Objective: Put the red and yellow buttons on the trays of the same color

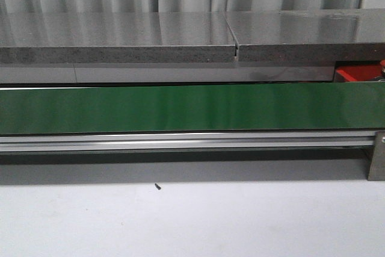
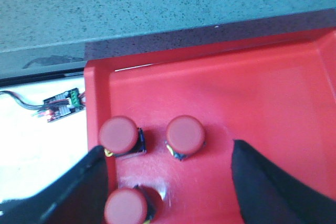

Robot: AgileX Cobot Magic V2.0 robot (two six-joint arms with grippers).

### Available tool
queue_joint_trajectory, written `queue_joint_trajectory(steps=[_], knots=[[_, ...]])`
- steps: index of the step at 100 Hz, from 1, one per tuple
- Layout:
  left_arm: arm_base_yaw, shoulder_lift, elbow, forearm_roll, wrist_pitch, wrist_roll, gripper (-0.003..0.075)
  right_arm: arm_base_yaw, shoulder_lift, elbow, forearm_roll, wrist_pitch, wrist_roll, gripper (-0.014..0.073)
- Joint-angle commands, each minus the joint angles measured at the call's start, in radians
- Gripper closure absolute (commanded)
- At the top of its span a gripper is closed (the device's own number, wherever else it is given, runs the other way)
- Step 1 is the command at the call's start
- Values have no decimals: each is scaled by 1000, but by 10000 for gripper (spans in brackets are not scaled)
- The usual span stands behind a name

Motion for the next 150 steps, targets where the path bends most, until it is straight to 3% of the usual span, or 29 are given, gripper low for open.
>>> queue_joint_trajectory(steps=[1, 25, 42, 71, 99, 150], knots=[[-8, 4, -27, -17, -68, 1, 739, -7, -135, 43, -1, -89, -15, 168], [-8, 4, -27, -17, -68, 1, 739, -7, -360, 227, -1, -100, -15, 529], [-8, 4, -27, -17, -68, 1, 739, -5, -518, 365, -1, -103, -15, 713], [-8, 4, -27, -17, -68, 1, 739, 116, -685, 524, 1, -51, -15, 708], [-8, 4, -27, -17, -68, 1, 739, 282, -875, 717, 0, -130, -15, 708], [-8, 4, -27, -17, -69, 1, 739, 302, -1341, 988, 1, -153, -15, 708]])
